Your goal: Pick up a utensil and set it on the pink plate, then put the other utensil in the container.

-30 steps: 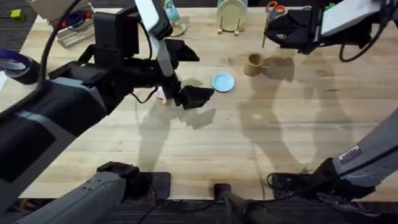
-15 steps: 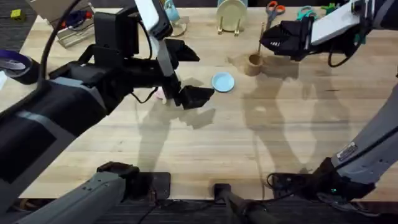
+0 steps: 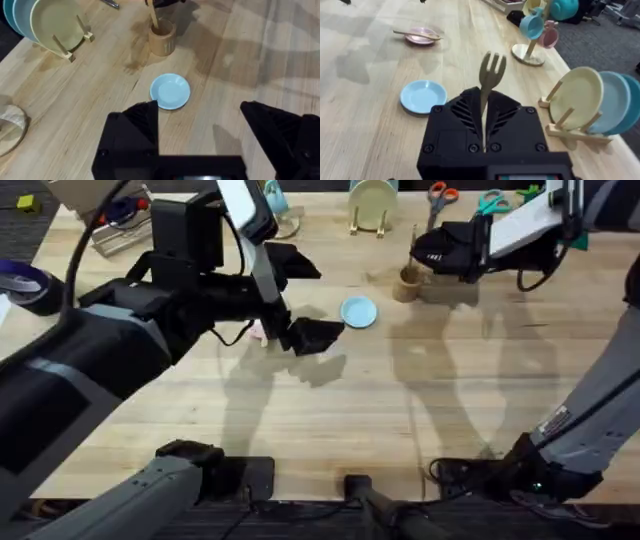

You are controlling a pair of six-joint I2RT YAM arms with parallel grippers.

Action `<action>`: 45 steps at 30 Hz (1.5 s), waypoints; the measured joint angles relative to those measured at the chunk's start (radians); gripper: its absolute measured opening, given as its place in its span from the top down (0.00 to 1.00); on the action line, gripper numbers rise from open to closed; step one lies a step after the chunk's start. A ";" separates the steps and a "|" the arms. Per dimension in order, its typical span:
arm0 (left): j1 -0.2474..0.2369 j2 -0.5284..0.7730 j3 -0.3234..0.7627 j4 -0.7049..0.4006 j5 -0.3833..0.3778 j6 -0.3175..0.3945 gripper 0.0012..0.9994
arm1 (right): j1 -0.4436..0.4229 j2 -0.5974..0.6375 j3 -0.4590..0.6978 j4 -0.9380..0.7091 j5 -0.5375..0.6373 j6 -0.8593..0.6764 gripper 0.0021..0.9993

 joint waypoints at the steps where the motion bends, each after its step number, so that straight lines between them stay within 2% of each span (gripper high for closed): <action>1: 0.000 0.000 0.000 0.000 0.000 0.000 0.01 | 0.000 0.009 0.000 0.000 0.000 0.000 0.97; 7: 0.000 0.000 0.000 0.000 0.000 0.000 0.01 | 0.001 0.048 0.000 -0.001 0.000 0.000 0.97; 39: 0.000 0.000 0.000 0.000 0.000 0.000 0.01 | 0.001 0.074 0.000 -0.001 0.000 0.002 0.97; 45: 0.000 0.000 0.000 0.000 0.000 0.000 0.01 | 0.001 0.081 0.000 -0.002 0.000 0.007 0.89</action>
